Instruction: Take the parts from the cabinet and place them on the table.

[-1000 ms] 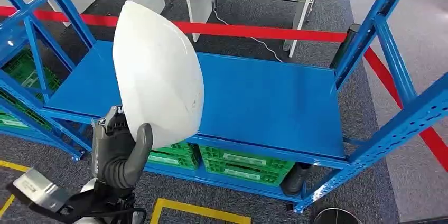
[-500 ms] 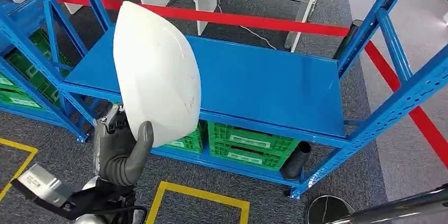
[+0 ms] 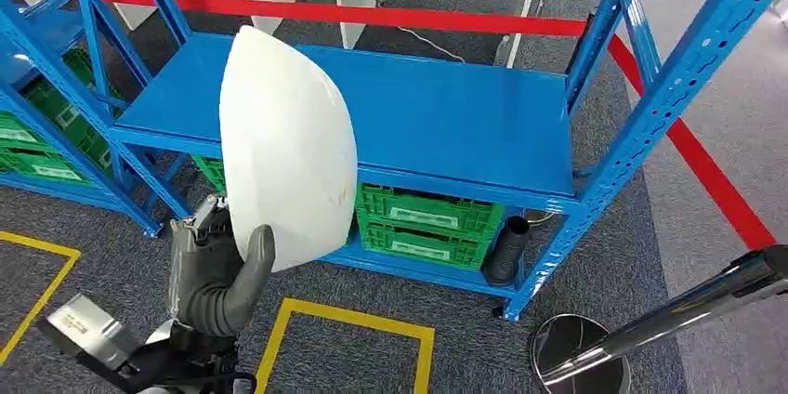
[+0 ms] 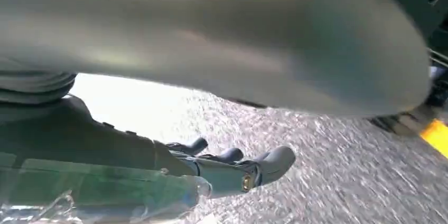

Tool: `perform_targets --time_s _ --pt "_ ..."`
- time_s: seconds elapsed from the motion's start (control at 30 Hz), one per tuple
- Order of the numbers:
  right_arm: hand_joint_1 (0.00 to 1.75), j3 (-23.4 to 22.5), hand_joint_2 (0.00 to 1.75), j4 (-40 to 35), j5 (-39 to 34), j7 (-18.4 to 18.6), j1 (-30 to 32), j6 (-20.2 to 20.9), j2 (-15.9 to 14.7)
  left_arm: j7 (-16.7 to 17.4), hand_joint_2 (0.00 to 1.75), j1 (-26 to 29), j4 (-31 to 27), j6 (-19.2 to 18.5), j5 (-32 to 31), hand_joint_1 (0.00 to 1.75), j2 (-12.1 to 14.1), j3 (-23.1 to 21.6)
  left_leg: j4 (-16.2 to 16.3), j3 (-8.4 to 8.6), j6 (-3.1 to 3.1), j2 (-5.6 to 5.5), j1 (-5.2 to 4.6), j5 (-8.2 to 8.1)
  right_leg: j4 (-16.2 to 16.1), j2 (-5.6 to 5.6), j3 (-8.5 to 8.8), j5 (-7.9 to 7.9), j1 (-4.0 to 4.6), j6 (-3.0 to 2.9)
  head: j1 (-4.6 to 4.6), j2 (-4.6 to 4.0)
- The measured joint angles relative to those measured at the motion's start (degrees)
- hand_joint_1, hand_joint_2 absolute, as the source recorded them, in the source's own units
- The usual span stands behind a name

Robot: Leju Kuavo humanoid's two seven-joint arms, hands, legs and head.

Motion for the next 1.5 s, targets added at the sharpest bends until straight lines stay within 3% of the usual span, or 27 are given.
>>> perform_targets --time_s 0.07,0.13,0.2,0.23,0.33,0.4,0.47,0.5,0.57,0.63,0.67,0.7,0.73,0.83,0.9,0.97,1.0,1.03,1.1,1.13,1.17,1.2,1.23,1.33,1.37,1.43,1.5 --pt "0.00 0.00 0.00 0.00 0.00 0.24 -0.03 0.24 -0.02 0.46 1.75 0.60 0.00 0.04 0.00 1.75 0.33 0.13 0.61 2.05 0.08 -0.01 0.06 3.86 0.83 -0.16 -2.34 1.05 -0.01 0.14 -0.13 0.00" --pt "0.00 0.00 0.00 0.00 0.04 0.87 -0.04 0.59 -0.02 0.81 1.75 1.04 -0.02 0.22 0.00 1.75 0.39 0.37 -6.50 7.78 0.57 -0.04 0.03 7.14 1.66 -0.14 -4.28 1.86 0.01 0.43 -0.18 0.00" --pt "0.00 0.02 0.00 -0.04 0.55 1.44 -0.05 1.05 0.00 1.01 1.75 1.35 -0.11 0.37 -0.02 1.75 0.44 0.57 -16.74 14.75 1.20 -0.14 -0.27 4.44 2.26 -0.04 -5.02 2.44 0.38 0.96 -0.13 0.00" --pt "0.00 0.02 0.00 -0.04 0.79 1.62 -0.08 1.09 0.00 1.03 1.75 1.52 -0.20 0.37 -0.09 1.75 0.50 0.70 -18.26 15.52 1.32 -0.14 -0.31 3.66 2.20 -0.10 -5.10 3.00 0.29 1.36 -0.06 0.00" --pt "0.00 0.02 0.00 -0.04 1.07 2.23 0.02 1.27 -0.13 1.62 1.75 2.35 -0.24 0.63 -0.59 1.75 0.72 0.98 -18.78 13.97 2.17 0.09 -0.30 4.88 1.80 -0.02 -5.71 4.53 0.30 2.50 -0.09 0.00" --pt "0.00 0.04 0.00 -0.04 1.22 2.41 0.06 1.27 -0.26 1.84 1.75 2.56 -0.33 0.74 -0.72 1.75 0.74 1.05 -18.80 12.60 2.92 0.37 -0.04 6.19 5.11 0.04 -7.01 -1.32 0.04 2.91 0.35 0.00" --pt "0.00 0.04 0.00 -0.04 1.22 2.45 0.00 1.25 -0.37 1.88 1.75 2.93 -0.35 0.87 -0.72 1.75 0.79 1.22 -18.63 10.95 3.13 0.43 -0.19 7.44 13.21 0.05 -8.52 -8.01 -0.01 3.20 0.55 0.00" --pt "0.00 0.07 0.00 -0.04 1.24 2.45 -0.02 1.18 -0.44 1.95 1.75 2.99 -0.35 0.87 -0.72 1.75 0.85 1.22 -18.52 10.00 3.20 0.50 -0.34 8.08 16.99 0.05 -8.85 -9.18 -0.01 3.28 0.63 0.00" --pt "0.00 0.22 0.00 -0.07 1.47 2.45 -0.02 0.89 -0.57 1.99 1.75 3.10 -0.35 0.85 -0.72 1.75 0.94 1.25 -18.11 8.16 3.18 0.54 -0.51 9.21 18.36 0.04 -7.35 -6.02 0.01 3.19 0.63 0.00" --pt "0.00 0.48 0.00 -0.07 1.81 2.43 -0.07 0.33 -0.85 1.99 1.75 3.20 -0.35 0.72 -0.83 1.75 1.09 1.25 -17.28 6.46 3.00 0.55 -0.60 10.06 12.40 0.04 -2.56 -1.48 0.13 2.80 0.63 0.00" --pt "0.00 0.50 0.00 -0.09 1.81 2.36 -0.14 -0.13 -1.05 1.90 1.75 3.25 -0.35 0.68 -0.92 1.75 1.11 1.25 -16.78 5.73 2.84 0.53 -0.60 10.39 7.53 0.05 0.83 -1.35 0.18 2.49 0.66 0.00" --pt "0.00 0.52 0.00 -0.09 1.81 2.14 -0.28 -0.76 -1.35 1.55 1.75 3.34 -0.35 0.57 -0.94 1.75 1.11 1.27 -16.20 5.07 2.57 0.53 -1.00 10.59 2.13 0.01 4.07 -3.14 0.39 2.18 0.66 0.00" --pt "0.00 0.55 0.00 -0.11 1.81 1.95 -0.35 -1.37 -1.59 1.18 1.75 3.40 -0.33 0.35 -0.94 1.75 1.09 1.27 -16.12 4.74 2.21 0.58 -0.90 11.21 -0.25 0.09 5.21 -4.49 0.39 2.00 0.52 0.00" --pt "0.00 0.66 0.00 -0.22 1.81 1.88 -0.25 -2.01 -2.14 0.37 1.75 3.51 -0.15 -0.17 -0.74 1.75 1.09 1.27 -16.25 4.12 1.26 0.56 -0.81 12.86 -0.65 0.37 4.02 -3.52 0.43 0.97 0.61 0.00" --pt "0.00 0.74 0.00 -0.24 1.84 1.86 -0.27 -2.49 -2.47 -0.22 1.75 3.68 0.07 -0.50 -0.52 1.75 1.09 1.29 -13.84 2.97 0.42 0.16 -0.47 8.09 -0.81 0.06 2.99 -2.16 0.05 0.01 0.31 0.00" --pt "0.00 0.76 0.00 -0.37 1.84 1.68 -0.26 -2.86 -2.58 -0.55 1.75 3.74 0.42 -0.68 -0.50 1.75 1.09 1.31 -5.72 1.05 -0.20 0.17 -0.14 1.95 -0.64 0.02 1.52 -1.10 0.07 -0.20 0.02 0.00" --pt "0.00 0.77 0.00 -0.46 1.81 1.49 -0.24 -3.17 -2.69 -0.77 1.75 3.80 0.63 -0.81 -0.48 1.75 1.09 1.31 -1.96 0.34 -0.42 0.17 -0.08 0.79 -0.52 0.01 0.77 -0.77 0.07 -0.19 0.00 0.00" --pt "0.00 0.77 0.00 -0.59 1.84 1.33 -0.23 -3.45 -2.82 -0.92 1.75 3.83 0.88 -0.90 -0.44 1.75 1.09 1.33 0.37 0.19 -0.53 0.17 0.02 1.64 -0.35 -0.04 0.02 -0.28 0.07 -0.13 -0.09 0.00" --pt "0.00 0.76 0.00 -0.72 1.84 1.11 -0.23 -3.85 -2.97 -1.09 1.75 3.86 1.36 -1.01 -0.17 1.75 1.05 1.44 -0.86 2.33 -0.54 0.17 0.18 6.78 0.24 -0.20 -1.70 0.55 0.06 0.05 -0.17 0.00" --pt "0.00 0.76 0.00 -0.81 1.84 1.07 -0.26 -4.02 -3.04 -1.11 1.75 3.86 1.59 -1.03 0.02 1.75 0.96 1.53 -4.64 5.19 -0.35 0.24 0.17 8.62 0.66 -0.44 -2.51 0.87 0.05 0.14 -0.18 0.00" --pt "0.00 0.76 0.00 -1.00 1.84 1.03 -0.23 -4.15 -3.10 -1.22 1.75 3.85 1.75 -1.13 0.13 1.75 0.92 1.64 -9.42 8.62 -0.10 0.71 0.14 8.65 0.99 -0.61 -2.94 1.03 0.05 0.27 -0.26 0.00" --pt "0.00 0.77 0.00 -1.09 1.97 1.01 -0.16 -4.24 -3.13 -1.27 1.75 3.83 1.84 -1.25 0.31 1.75 0.81 1.75 -14.23 11.89 0.22 1.93 -0.18 6.72 1.33 -0.65 -3.12 1.13 0.40 0.53 -0.31 0.00" --pt "0.00 0.76 0.00 -1.20 2.21 1.01 -0.05 -4.41 -3.17 -1.33 1.75 3.76 1.94 -1.51 0.46 1.75 0.68 1.79 -16.95 13.34 0.86 2.20 -0.52 5.57 1.46 -0.91 -3.18 1.28 0.41 0.84 -0.26 0.00" --pt "0.00 0.83 0.00 -1.31 2.25 1.62 -0.07 -4.55 -3.34 -1.42 1.75 4.05 2.43 -2.03 0.70 1.75 0.57 1.88 -18.14 12.77 2.00 1.31 -0.52 5.34 1.51 -2.30 -3.63 2.04 0.39 2.01 -0.24 0.00" --pt "0.00 0.83 0.00 -1.33 2.30 1.81 -0.08 -4.55 -3.56 -1.42 1.75 4.26 2.60 -2.03 0.72 1.75 0.52 1.94 -18.42 12.71 2.44 1.20 -0.09 5.88 2.03 -1.82 -3.85 1.29 0.30 2.41 -0.31 0.00" --pt "0.00 0.85 0.00 -1.46 2.38 1.99 -0.06 -4.37 -3.76 -1.42 1.75 4.34 2.95 -2.08 0.92 1.75 0.44 2.08 -18.38 12.00 3.04 0.51 -0.12 6.50 7.39 -0.30 -5.86 -3.21 0.17 2.83 0.24 0.00" --pt "0.00 0.87 0.00 -1.53 2.66 2.23 -0.01 -4.20 -3.89 -1.42 1.75 4.72 3.37 -2.08 1.27 1.75 0.35 2.25 -18.30 11.25 3.13 -0.24 -0.33 7.06 16.68 -0.08 -9.32 -7.75 0.12 3.05 0.35 0.00"
